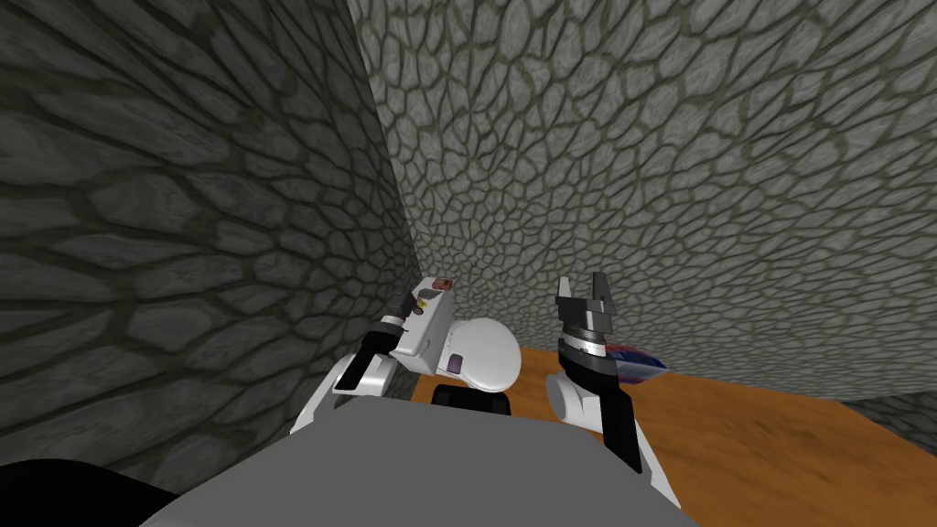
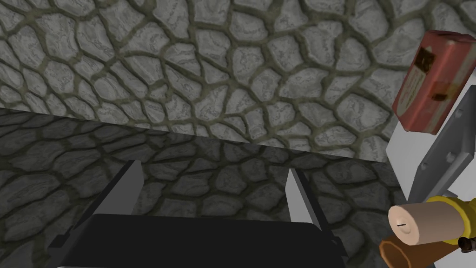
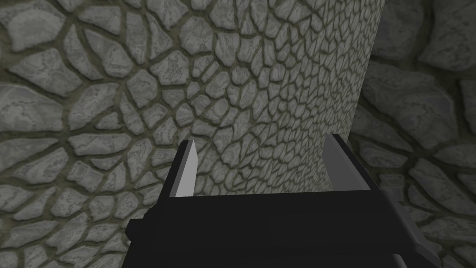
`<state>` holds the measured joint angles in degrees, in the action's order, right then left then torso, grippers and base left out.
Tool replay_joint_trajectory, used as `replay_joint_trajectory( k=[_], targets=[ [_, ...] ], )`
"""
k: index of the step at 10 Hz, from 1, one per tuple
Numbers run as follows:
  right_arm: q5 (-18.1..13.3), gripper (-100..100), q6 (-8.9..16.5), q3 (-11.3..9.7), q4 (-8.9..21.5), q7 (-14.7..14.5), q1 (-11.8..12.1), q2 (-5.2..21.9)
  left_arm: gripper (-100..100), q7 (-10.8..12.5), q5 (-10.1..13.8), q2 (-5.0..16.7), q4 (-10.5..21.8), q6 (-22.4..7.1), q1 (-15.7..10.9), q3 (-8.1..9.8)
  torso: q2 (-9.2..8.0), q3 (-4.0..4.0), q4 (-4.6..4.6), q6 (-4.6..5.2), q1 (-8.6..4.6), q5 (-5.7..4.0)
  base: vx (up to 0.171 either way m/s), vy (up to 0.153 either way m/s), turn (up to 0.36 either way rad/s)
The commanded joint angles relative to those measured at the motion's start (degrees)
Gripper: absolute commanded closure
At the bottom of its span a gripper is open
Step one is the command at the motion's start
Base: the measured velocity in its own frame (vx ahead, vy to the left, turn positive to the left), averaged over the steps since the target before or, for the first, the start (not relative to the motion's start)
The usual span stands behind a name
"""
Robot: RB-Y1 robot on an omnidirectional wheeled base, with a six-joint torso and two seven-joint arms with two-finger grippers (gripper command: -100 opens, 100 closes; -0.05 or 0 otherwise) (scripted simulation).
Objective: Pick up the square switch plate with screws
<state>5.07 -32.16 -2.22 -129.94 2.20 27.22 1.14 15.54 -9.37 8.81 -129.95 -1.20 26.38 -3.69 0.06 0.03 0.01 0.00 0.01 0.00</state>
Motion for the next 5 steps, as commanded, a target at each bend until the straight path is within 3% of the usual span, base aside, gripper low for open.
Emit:
replay_joint_trajectory(
  k=[1,5],
  targets=[
    [0.00,0,0.00,0.00,0.00,0.00,0.00,0.00,-100,0.40,-0.19,-0.15,0.69,-2.86,-0.51,-0.43,0.00,0.00,0.00,0.00,0.00,0.00,0.016,0.008,-0.054],
    [0.00,0,0.00,0.00,0.00,0.00,0.00,0.00,-100,0.86,-0.11,-0.12,1.74,-9.28,-1.58,-1.15,-0.04,-0.02,-0.01,0.00,0.05,0.01,0.009,0.020,-0.062]
  ],
)
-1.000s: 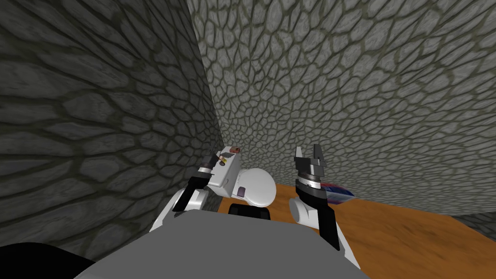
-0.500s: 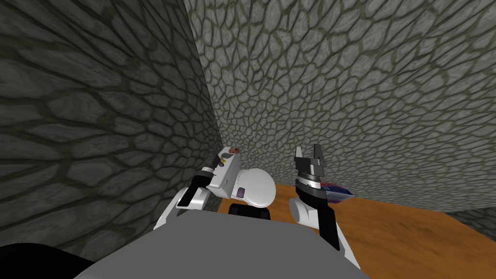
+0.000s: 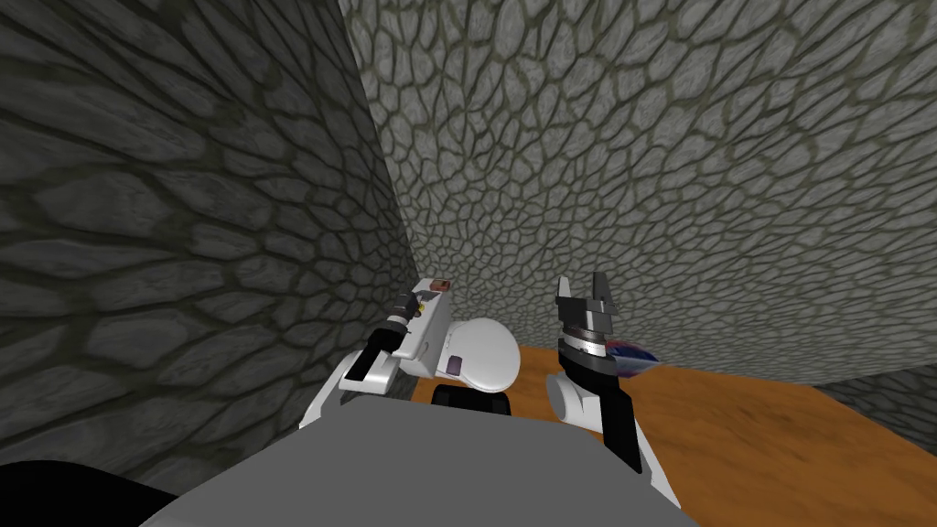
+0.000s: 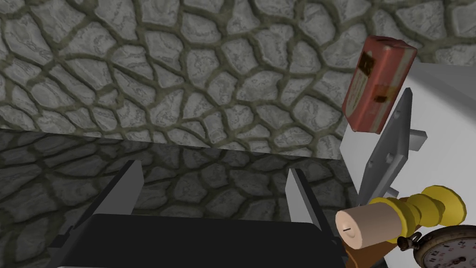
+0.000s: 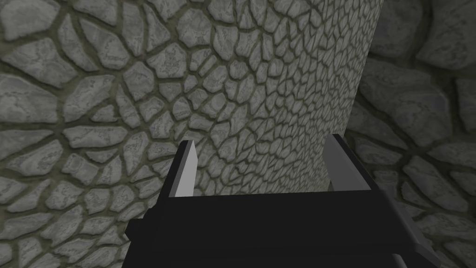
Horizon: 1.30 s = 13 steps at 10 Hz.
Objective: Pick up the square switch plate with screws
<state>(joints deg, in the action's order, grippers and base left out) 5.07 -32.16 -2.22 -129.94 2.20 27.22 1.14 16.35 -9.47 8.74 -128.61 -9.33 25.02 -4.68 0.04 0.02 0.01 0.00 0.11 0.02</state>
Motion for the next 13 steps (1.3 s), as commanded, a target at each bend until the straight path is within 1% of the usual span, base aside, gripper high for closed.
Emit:
replay_joint_trajectory(
  k=[1,3,4,5,6,7,8,9,10,11,12,13],
  targets=[
    [0.00,0,0.00,0.00,0.00,0.00,0.00,0.00,-100,0.05,-0.01,-0.06,0.40,-1.66,-0.22,-0.17,0.00,0.00,0.00,0.00,0.00,0.00,0.005,0.016,-0.047],
    [0.00,0,0.00,0.00,0.00,0.00,0.00,0.00,-100,0.14,0.27,0.06,1.20,-5.65,-1.01,-0.59,-0.01,0.00,0.00,-0.01,-0.03,-0.01,0.007,0.025,-0.072],
    [0.00,0,0.00,0.00,0.00,0.00,0.00,0.00,-100,0.14,0.27,0.06,1.20,-6.21,-1.01,-0.59,0.00,0.00,0.00,0.00,0.00,0.00,0.006,0.020,-0.056],
    [0.00,0,0.00,0.00,0.00,0.00,0.00,0.00,-100,0.14,0.45,0.14,1.63,-8.38,-1.41,-0.78,-0.01,0.00,0.00,-0.01,-0.03,0.00,0.008,0.028,-0.080],
    [0.00,0,0.00,0.00,0.00,0.00,0.00,0.00,-100,0.10,0.66,0.23,2.06,-9.91,-1.83,-0.96,0.00,0.00,0.00,0.00,0.00,0.00,0.012,0.042,-0.119],
    [0.00,0,0.00,0.00,0.00,0.00,0.00,0.00,-100,0.10,0.66,0.23,2.06,-10.76,-1.83,-0.96,0.01,0.01,0.00,0.00,0.04,0.01,0.006,0.022,-0.063],
    [0.00,0,0.00,0.00,0.00,0.00,0.00,0.00,-100,0.05,0.88,0.32,2.48,-12.98,-2.24,-1.13,0.00,0.00,0.00,-0.02,-0.02,0.00,0.006,0.022,-0.057],
    [0.00,0,0.00,0.00,0.00,0.00,0.00,0.00,-100,-0.02,1.11,0.39,2.90,-14.40,-2.64,-1.29,-0.01,0.00,0.00,-0.01,-0.02,0.00,0.012,0.041,-0.114],
    [0.00,0,0.00,0.00,0.00,0.00,0.00,0.00,-100,-0.02,1.11,0.39,2.90,-15.19,-2.64,-1.29,0.01,0.00,0.00,0.00,0.03,0.01,0.006,0.029,-0.058],
    [0.00,0,0.00,0.00,0.00,0.00,0.00,0.00,-100,-0.10,1.35,0.46,3.30,-17.31,-3.04,-1.45,0.00,0.00,0.00,-0.02,0.00,0.00,0.008,0.029,-0.080],
    [0.00,0,0.00,0.00,0.00,0.00,0.00,0.00,-100,-0.18,1.57,0.52,3.69,-18.81,-3.42,-1.59,0.00,0.00,0.00,-0.01,0.00,0.00,0.011,0.037,-0.106],
    [0.00,0,0.00,0.00,0.00,0.00,0.00,0.00,-100,-0.18,1.57,0.52,3.69,-19.36,-3.42,-1.59,0.02,0.01,0.00,-0.01,0.02,0.01,0.004,0.019,-0.048]
  ],
)
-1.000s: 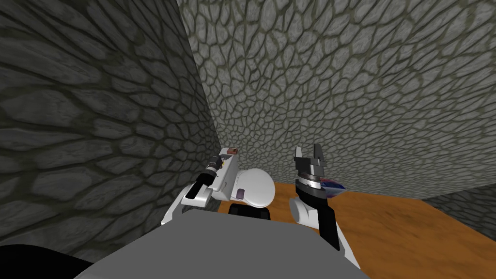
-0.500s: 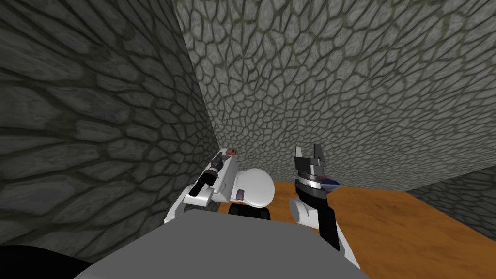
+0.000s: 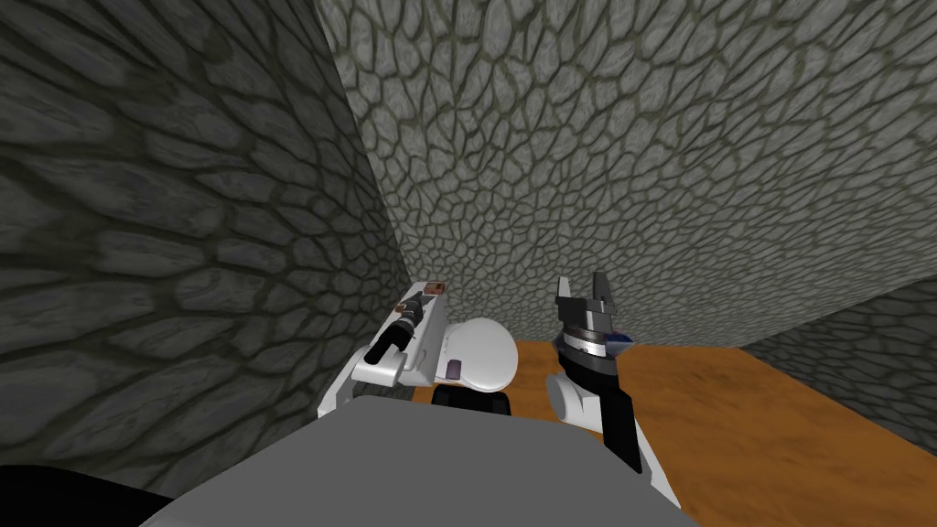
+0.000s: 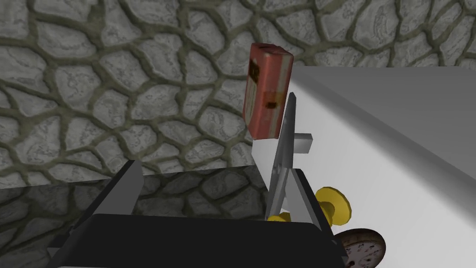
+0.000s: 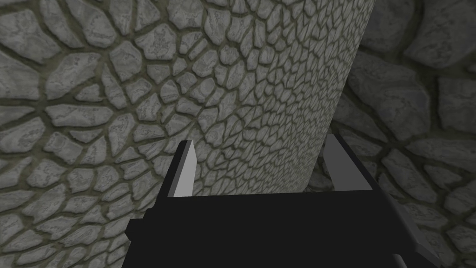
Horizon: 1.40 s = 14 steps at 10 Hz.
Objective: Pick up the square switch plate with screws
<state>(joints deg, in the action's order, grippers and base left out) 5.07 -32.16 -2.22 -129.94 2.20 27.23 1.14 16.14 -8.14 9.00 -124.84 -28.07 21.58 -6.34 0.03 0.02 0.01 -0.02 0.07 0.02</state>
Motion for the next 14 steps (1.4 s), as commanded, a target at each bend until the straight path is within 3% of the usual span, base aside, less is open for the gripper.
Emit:
replay_joint_trajectory(
  k=[1,4,10,11,12,13,14],
  targets=[
    [0.00,0,0.00,0.00,0.00,0.00,0.00,0.00,-100,-0.05,0.46,0.32,0.28,-2.56,-0.34,-0.06,0.00,0.00,0.00,0.00,0.00,0.00,0.002,0.016,-0.043],
    [0.00,0,0.00,0.00,0.00,0.00,0.00,0.00,-100,-0.26,0.99,0.51,1.23,-7.41,-1.30,-0.42,-0.01,-0.01,0.00,0.01,0.07,0.01,0.002,0.036,-0.102],
    [0.00,0,0.00,0.00,0.00,0.00,0.00,0.00,-100,-0.47,1.51,1.15,2.28,-13.53,-2.39,-0.85,-0.01,-0.01,0.00,0.00,0.03,0.01,0.001,0.024,-0.056],
    [0.00,0,0.00,0.00,0.00,0.00,0.00,0.00,-100,-0.41,1.66,1.23,2.33,-12.67,-2.41,-0.65,-0.01,-0.01,0.00,0.00,-0.01,0.00,-0.001,0.006,-0.011],
    [0.00,0,0.00,0.00,0.00,0.00,0.00,0.00,0,-0.42,1.68,1.25,2.37,-12.90,-2.45,-0.65,-0.02,-0.01,-0.01,-0.01,-0.05,-0.01,0.000,0.000,0.000],
    [0.00,0,0.00,0.00,0.00,0.00,0.00,0.00,-100,-0.33,2.28,1.58,4.27,-12.64,-4.04,0.52,-0.02,-0.01,-0.01,-0.01,-0.07,-0.02,-0.018,-0.010,-0.093],
    [0.00,0,0.00,0.00,0.00,0.00,-0.01,0.00,-100,-0.29,2.58,1.74,5.22,-12.53,-4.83,1.11,-0.06,-0.03,-0.01,0.01,-0.11,-0.02,-0.035,-0.015,-0.085]
  ],
)
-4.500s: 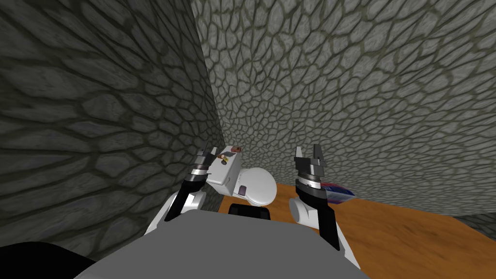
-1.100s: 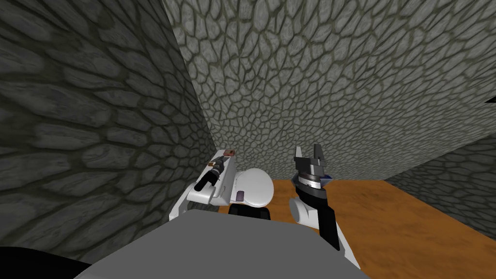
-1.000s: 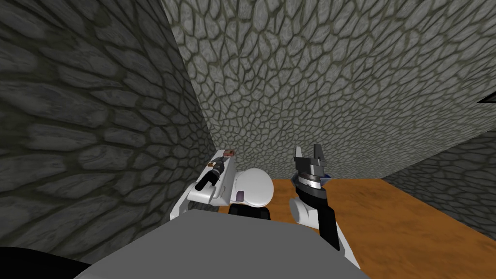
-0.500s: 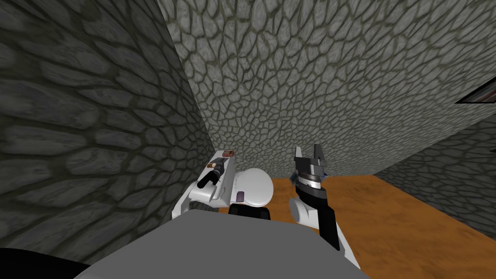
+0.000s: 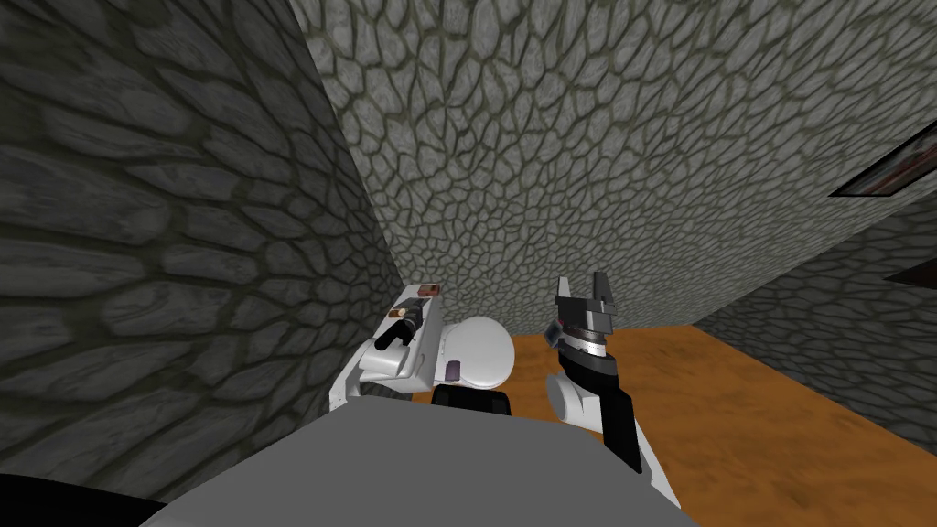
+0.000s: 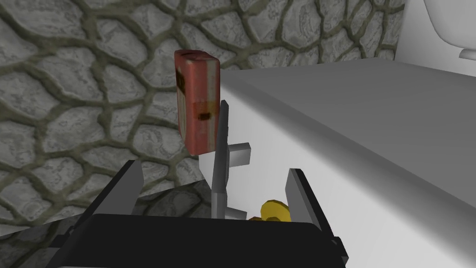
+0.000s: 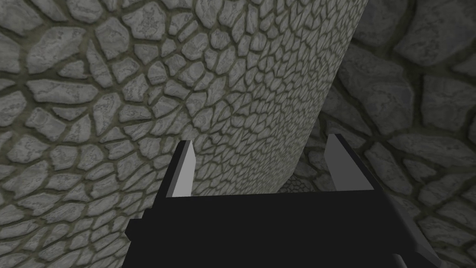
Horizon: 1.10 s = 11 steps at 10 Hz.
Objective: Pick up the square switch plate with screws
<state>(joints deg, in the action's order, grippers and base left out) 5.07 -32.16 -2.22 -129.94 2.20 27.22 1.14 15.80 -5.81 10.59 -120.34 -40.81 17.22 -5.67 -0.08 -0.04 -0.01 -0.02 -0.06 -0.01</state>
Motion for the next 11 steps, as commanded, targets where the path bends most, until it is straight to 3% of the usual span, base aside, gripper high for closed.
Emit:
replay_joint_trajectory(
  k=[1,7,8,9,11],
  targets=[
    [0.00,0,0.00,0.00,0.00,0.00,0.00,0.00,-100,0.09,0.55,0.31,1.67,0.33,-1.27,1.02,0.00,0.00,0.00,0.00,0.00,0.00,-0.040,-0.019,-0.056],
    [0.00,0,0.00,0.00,0.00,0.00,0.00,0.00,-100,0.35,2.36,1.28,7.38,1.03,-6.05,4.55,0.00,0.00,0.00,-0.01,0.00,0.00,-0.028,-0.014,-0.058],
    [0.00,0,0.00,0.00,0.00,0.00,0.00,0.00,-100,0.31,1.94,0.97,6.62,0.89,-5.46,4.05,-0.01,-0.01,0.00,-0.01,0.01,0.00,-0.012,-0.004,-0.011],
    [0.00,0,0.00,0.00,0.00,0.00,0.01,0.00,100,0.32,1.98,0.98,6.74,0.91,-5.55,4.11,0.03,0.01,0.00,-0.02,0.03,0.00,0.000,0.000,0.000],
    [0.00,0,0.00,0.00,0.00,0.00,0.01,0.00,100,0.32,1.97,0.98,6.72,0.91,-5.54,4.11,0.08,0.04,0.02,-0.02,0.05,0.01,0.000,0.000,0.000]
  ],
)
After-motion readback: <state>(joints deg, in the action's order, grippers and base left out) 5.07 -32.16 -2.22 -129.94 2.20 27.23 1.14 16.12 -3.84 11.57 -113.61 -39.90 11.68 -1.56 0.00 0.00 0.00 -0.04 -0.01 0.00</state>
